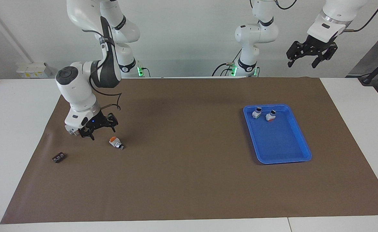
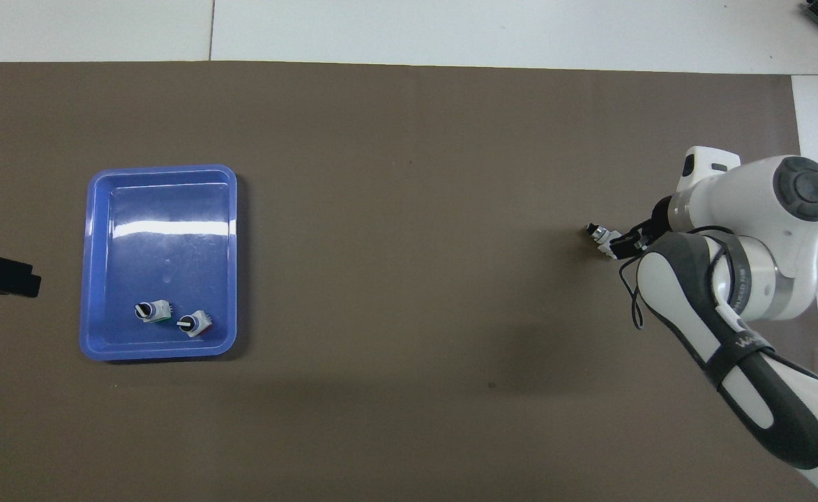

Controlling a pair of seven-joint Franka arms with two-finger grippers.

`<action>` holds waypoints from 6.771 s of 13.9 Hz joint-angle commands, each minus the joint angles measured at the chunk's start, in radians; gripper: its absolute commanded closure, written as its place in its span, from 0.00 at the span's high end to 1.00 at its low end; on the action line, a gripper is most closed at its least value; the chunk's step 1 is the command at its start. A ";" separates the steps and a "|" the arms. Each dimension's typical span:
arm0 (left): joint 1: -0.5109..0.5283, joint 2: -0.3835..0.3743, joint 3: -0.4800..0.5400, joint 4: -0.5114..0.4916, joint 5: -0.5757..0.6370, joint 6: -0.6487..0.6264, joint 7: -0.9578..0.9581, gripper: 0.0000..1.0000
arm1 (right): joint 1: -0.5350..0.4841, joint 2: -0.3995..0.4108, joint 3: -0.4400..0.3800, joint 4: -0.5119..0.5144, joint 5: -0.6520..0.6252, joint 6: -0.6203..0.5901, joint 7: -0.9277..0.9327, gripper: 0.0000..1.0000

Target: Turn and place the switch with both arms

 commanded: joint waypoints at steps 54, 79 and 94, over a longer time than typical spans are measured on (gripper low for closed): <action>0.024 0.053 -0.189 -0.200 -0.764 0.400 -0.741 0.17 | 0.238 -0.028 0.377 0.378 0.694 0.005 -0.543 0.00; 0.042 0.009 -0.188 -0.236 -0.749 0.218 0.122 0.00 | 0.227 -0.040 0.377 0.378 0.694 0.003 -0.535 0.00; 0.043 -0.020 -0.192 -0.263 -0.568 0.263 0.781 0.00 | 0.221 -0.054 0.377 0.375 0.695 -0.003 -0.535 0.00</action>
